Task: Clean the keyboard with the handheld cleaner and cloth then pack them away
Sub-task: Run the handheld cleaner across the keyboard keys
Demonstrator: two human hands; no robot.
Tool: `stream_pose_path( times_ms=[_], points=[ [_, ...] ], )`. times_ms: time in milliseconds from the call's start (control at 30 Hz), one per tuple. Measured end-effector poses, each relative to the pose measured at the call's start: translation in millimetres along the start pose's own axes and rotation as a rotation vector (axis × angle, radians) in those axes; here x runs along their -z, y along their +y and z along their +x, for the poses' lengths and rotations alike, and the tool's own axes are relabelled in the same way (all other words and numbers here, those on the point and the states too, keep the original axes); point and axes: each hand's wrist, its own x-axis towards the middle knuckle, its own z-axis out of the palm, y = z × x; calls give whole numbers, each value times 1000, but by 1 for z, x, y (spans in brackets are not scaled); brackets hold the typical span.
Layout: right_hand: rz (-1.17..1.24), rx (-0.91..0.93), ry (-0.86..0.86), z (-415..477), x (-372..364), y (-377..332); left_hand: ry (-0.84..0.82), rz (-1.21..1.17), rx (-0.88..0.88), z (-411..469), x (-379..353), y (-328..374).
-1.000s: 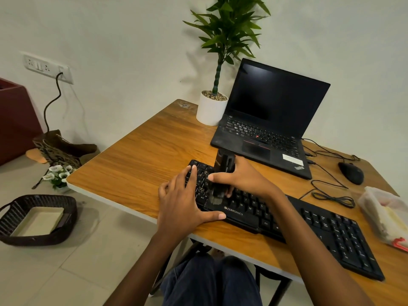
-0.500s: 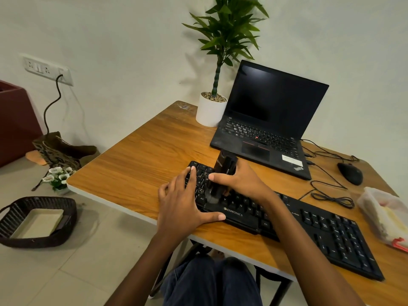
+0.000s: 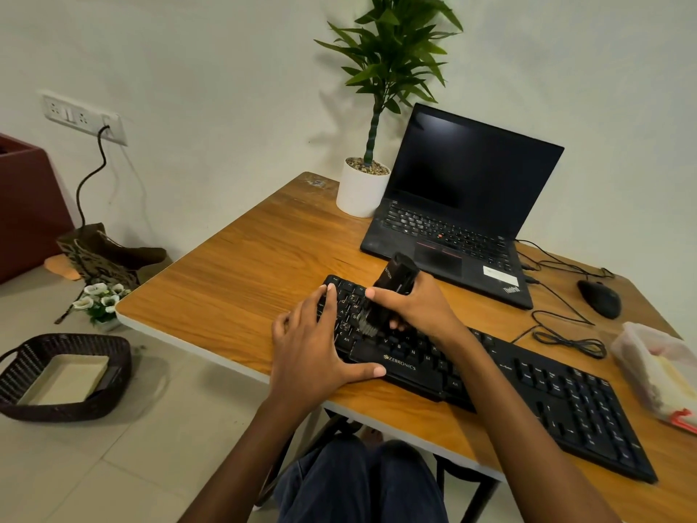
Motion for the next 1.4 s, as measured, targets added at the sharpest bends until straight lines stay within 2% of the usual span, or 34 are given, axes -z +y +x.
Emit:
stream_pose_path(
  times_ms=[133,300,433,567,633,733,900,1000,1133,1267,1400],
  points=[
    [109,-99,-123,0,14,-1,-195,-132,26,12,21,-8],
    [257,-154,-131,-2,17,3,-461,-206,-106,38,45,-38],
    [306,-199,-210,-6,26,1,-467,-309,-67,70,39,-50],
    [253,-180,-96,-3,30,2,-513,-367,-99,89,25,-64],
    [176,-153,2,0,22,2,-472,-383,-100,88,18,-67],
    [-25,-28,107,3,5,-3,-306,-539,-89,85,7,-69],
    [-256,7,78,13,9,-13,-221,-582,-111,87,2,-73],
    [-259,41,153,18,1,-8,-176,-570,-117,88,-1,-73],
    [-232,29,79,25,-1,-10,-154,-527,-133,88,-2,-72],
    [-338,67,199,33,-6,-10,-147,-515,-119,88,-1,-71],
    [-296,92,62,30,-9,-13,-130,-490,-133,88,1,-68]
  ],
)
